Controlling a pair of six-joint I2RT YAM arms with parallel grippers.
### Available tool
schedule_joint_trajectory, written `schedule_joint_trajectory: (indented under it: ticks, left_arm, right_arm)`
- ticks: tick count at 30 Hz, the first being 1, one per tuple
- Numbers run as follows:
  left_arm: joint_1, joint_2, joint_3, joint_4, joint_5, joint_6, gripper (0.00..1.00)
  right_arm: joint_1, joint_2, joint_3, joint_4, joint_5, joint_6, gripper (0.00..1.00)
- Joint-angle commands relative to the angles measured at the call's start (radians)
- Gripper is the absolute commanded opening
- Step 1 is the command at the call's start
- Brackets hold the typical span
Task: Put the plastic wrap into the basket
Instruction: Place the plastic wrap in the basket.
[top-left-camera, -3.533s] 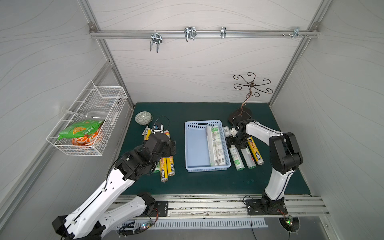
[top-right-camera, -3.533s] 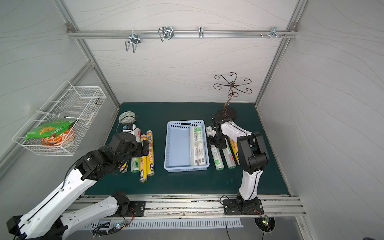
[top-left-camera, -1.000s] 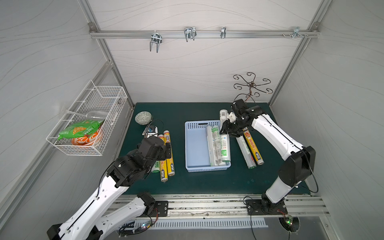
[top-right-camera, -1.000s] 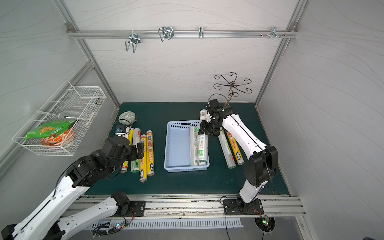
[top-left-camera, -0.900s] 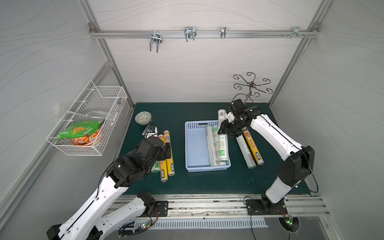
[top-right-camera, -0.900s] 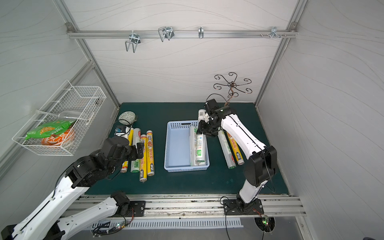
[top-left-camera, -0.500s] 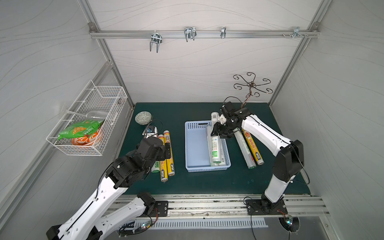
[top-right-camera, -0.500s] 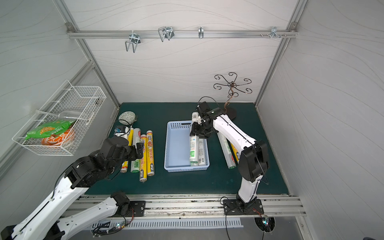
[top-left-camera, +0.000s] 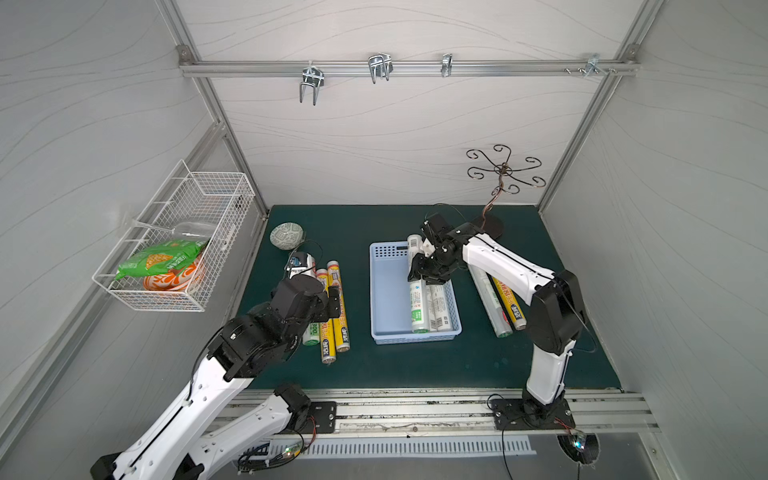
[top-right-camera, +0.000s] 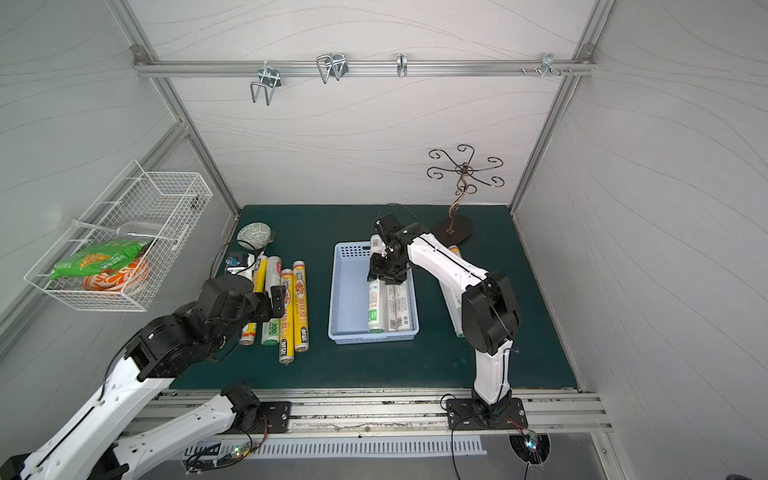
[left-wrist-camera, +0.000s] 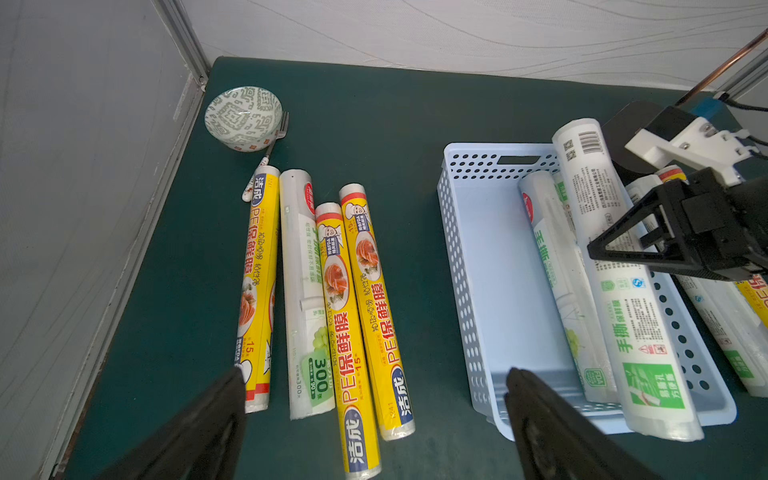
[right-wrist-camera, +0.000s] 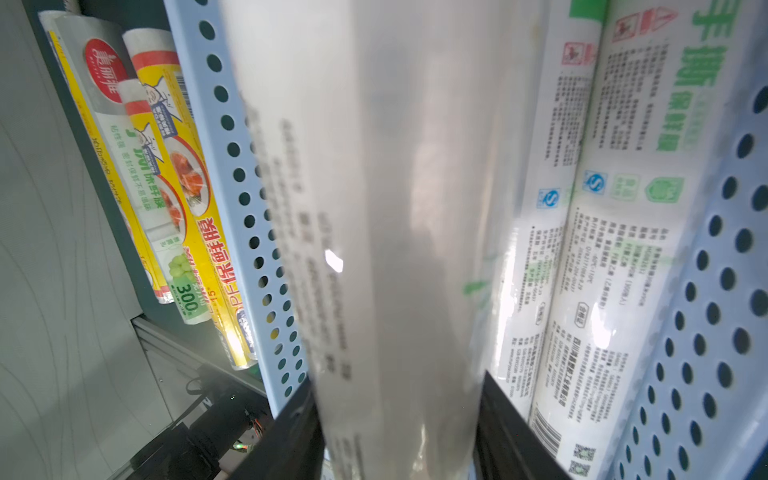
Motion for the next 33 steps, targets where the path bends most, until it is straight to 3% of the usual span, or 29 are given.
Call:
schedule_joint_trajectory:
  ticks: [1, 33]
  left_arm:
    - [0.004, -0.005, 0.022, 0.002, 0.006, -0.008, 0.99]
    - [0.004, -0.003, -0.007, 0.016, 0.024, -0.025, 0.99]
  right_arm:
    - [0.015, 0.014, 0.011, 0.041, 0.014, 0.015, 0.30]
    - [0.077, 0.118, -0.002, 0.130, 0.160, 0.060, 0.30]
